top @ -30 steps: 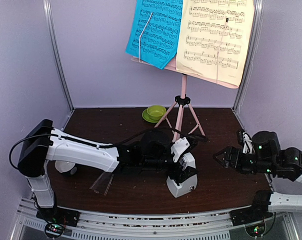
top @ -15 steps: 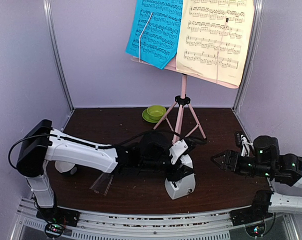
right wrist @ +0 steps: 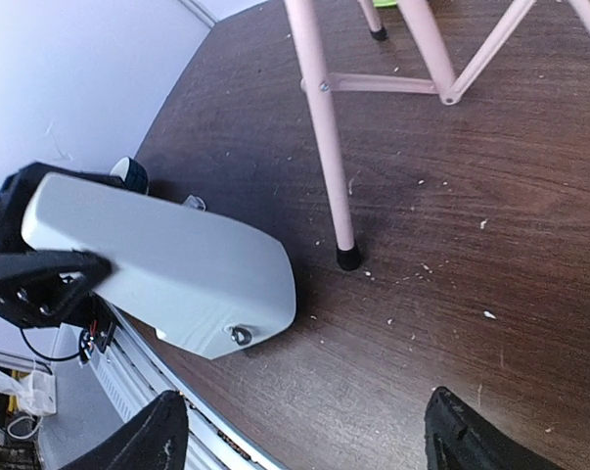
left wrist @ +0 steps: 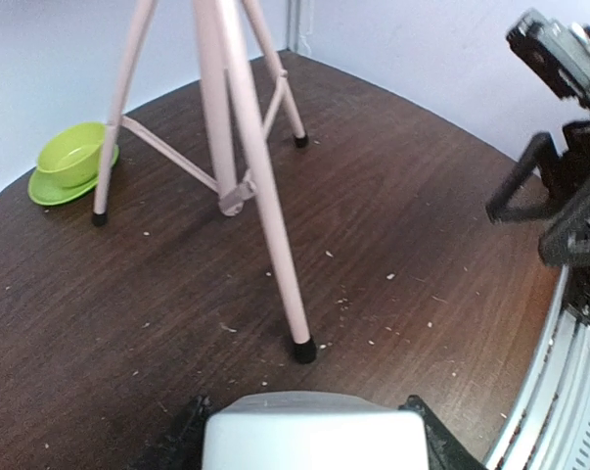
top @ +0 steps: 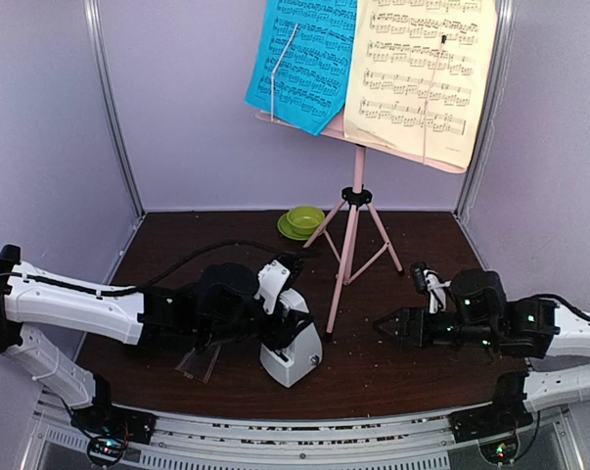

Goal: Set up the instrument practice props

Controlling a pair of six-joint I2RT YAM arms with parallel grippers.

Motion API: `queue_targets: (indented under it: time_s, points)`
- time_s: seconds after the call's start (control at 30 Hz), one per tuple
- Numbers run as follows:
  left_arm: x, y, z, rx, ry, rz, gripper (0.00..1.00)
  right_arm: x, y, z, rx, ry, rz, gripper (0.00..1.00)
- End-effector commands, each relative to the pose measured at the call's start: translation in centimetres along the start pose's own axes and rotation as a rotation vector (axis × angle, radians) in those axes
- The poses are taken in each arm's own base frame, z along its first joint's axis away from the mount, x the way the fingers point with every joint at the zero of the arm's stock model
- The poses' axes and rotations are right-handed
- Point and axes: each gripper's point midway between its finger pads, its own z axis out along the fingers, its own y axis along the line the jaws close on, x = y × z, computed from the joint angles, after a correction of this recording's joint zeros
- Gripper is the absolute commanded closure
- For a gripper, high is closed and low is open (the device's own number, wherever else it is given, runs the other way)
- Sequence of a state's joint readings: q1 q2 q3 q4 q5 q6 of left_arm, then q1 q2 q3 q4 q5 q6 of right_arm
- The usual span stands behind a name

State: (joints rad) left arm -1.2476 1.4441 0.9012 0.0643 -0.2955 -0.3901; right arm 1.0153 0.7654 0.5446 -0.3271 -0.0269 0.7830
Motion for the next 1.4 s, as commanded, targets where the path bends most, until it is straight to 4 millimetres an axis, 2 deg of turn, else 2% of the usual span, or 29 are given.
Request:
queue_targets:
  time_s: [0.0,0.1,0.17,0.3,0.43,0.6,1.07,1.17,1.37]
  points:
    - [-5.4,2.5,-3.0,-0.121,-0.206,-0.136,1.0,-0.5,3.3,2.4,-0.109,-0.028,-0.078,0.18]
    - [-6.9,2.5,-4.3,-0.1,-0.269,-0.129,1.0,0.7,5.7,4.2,-0.227,0.027,-0.119,0.2]
    - [-7.5,1.9,-4.9,-0.061,-0.3,-0.102,1.0,1.6,6.5,5.1,-0.279,0.059,-0.123,0.22]
    - [-8.5,0.8,-5.8,0.005,-0.329,-0.041,1.0,2.3,8.9,6.1,-0.407,0.101,-0.149,0.28]
    - [-9.3,0.6,-6.4,0.015,-0.339,-0.017,1.0,3.3,10.4,7.4,-0.453,0.186,-0.158,0.36]
    - [-10.2,0.3,-6.9,0.033,-0.369,-0.02,1.0,3.9,10.7,8.6,-0.468,0.22,-0.135,0.44]
    - [-11.2,-0.3,-7.2,0.06,-0.392,0.0,1.0,3.5,11.6,10.2,-0.468,0.237,-0.138,0.54]
    - [-11.4,-0.3,-7.4,0.055,-0.397,0.001,1.0,3.5,11.3,10.2,-0.457,0.238,-0.137,0.57]
    - [-11.3,0.0,-7.6,0.046,-0.393,0.01,1.0,3.3,9.4,9.4,-0.413,0.242,-0.133,0.58]
